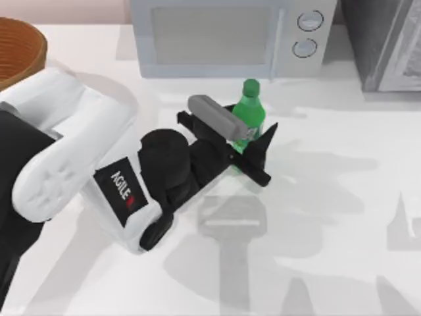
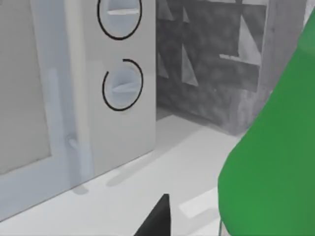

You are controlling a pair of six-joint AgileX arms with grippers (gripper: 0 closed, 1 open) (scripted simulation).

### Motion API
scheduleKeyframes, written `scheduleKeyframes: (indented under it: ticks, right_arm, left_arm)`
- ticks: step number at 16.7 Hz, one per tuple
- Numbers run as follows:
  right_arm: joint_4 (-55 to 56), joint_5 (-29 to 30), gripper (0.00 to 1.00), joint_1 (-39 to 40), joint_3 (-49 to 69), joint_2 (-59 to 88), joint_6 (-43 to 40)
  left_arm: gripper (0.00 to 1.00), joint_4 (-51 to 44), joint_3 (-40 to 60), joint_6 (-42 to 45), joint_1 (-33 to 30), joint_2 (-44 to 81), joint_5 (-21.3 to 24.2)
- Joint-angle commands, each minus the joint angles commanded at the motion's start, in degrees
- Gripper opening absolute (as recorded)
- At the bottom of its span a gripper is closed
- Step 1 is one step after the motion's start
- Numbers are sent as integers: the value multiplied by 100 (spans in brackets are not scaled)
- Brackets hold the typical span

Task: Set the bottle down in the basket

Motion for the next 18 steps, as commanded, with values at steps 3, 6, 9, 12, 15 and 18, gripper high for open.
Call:
scheduleKeyframes:
  ticks: [3,6,9,12,15,18]
  right_arm:
    - [0,0,100,0,0,0,0]
    - [0,0,100,0,0,0,0]
    - [0,0,100,0,0,0,0]
    - [0,0,100,0,0,0,0]
    - [0,0,100,0,0,0,0]
    - [0,0,100,0,0,0,0]
  left_arm:
    - [25,0,0,0,0,0,0]
    - [2,0,0,0,0,0,0]
    - [0,0,0,0,0,0,0]
    - [0,0,0,0,0,0,0]
    - [0,0,-7,6,11,-10,0]
    - [0,-157,-51,-13,188,-66,166]
